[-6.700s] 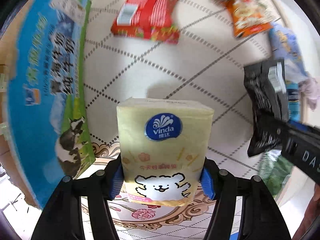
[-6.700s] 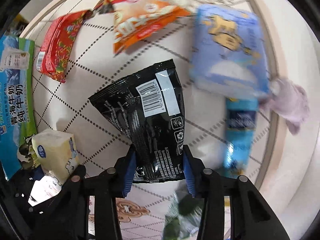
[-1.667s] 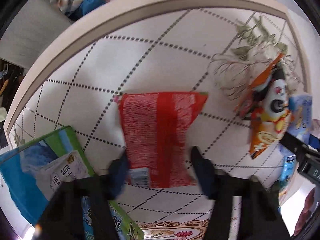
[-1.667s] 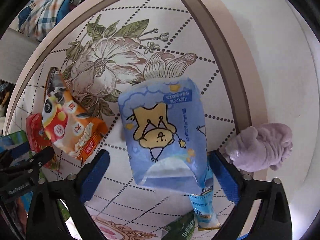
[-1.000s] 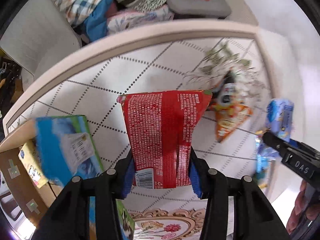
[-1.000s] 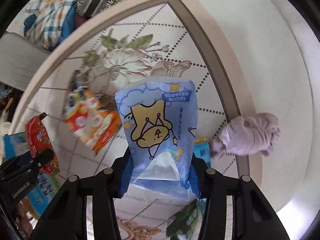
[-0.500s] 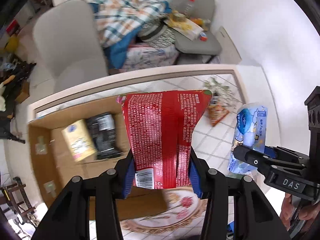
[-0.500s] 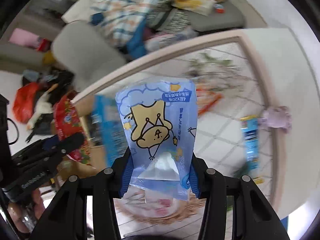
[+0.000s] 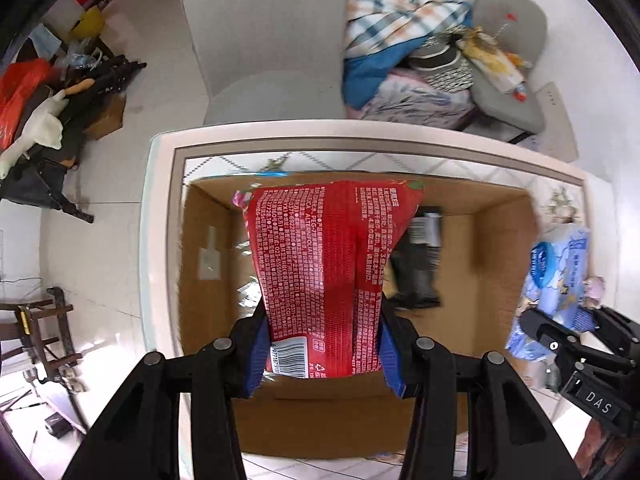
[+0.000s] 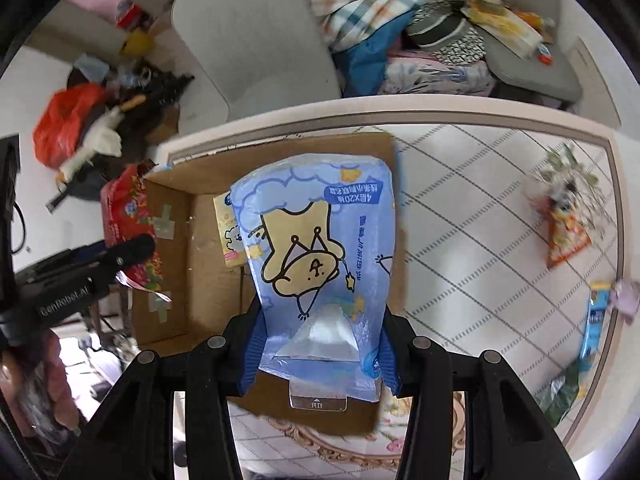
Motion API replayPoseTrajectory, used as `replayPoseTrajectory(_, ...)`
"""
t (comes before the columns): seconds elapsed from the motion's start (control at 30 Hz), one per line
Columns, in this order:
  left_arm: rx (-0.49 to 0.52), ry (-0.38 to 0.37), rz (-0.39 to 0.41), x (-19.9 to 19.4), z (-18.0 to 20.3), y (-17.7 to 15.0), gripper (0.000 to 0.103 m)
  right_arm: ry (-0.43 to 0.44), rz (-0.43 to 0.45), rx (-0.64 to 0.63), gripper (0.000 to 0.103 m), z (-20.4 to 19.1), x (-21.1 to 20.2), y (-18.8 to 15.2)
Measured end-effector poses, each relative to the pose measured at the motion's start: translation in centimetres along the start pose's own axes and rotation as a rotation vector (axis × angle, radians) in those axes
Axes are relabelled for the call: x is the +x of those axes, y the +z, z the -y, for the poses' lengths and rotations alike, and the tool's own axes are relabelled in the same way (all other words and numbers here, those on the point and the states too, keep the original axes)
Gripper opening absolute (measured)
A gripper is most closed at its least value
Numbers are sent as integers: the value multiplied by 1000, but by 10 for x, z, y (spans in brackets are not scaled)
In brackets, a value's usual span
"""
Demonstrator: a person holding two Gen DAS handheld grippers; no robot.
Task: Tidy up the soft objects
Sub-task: 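Lower both packs into the box beside the others and release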
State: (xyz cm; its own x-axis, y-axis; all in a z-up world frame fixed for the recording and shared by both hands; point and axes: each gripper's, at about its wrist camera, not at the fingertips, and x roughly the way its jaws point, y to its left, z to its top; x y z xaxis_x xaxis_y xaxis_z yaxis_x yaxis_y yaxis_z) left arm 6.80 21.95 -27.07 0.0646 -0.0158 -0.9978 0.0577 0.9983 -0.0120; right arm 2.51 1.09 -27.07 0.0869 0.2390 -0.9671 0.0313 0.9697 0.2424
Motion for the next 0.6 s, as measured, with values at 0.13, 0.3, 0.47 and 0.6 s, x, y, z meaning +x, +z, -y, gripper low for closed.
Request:
replayPoseTrajectory(0.13, -1, 15, -50, 27, -9, 9, 44, -54, -30, -7, 50, -13, 27, 15)
replayPoseTrajectory(0.3, -8, 17, -97, 54, -18, 15, 44, -106, -62, 4, 50, -20, 56, 25)
replayPoseTrajectory(0.47, -17, 27, -124, 67, -23, 20, 45, -149, -68, 1, 52, -17, 74, 29)
replayPoseTrajectory(0.6, -29, 20, -132, 67, -27, 22, 46, -160, -54, 22, 76, -16, 78, 32)
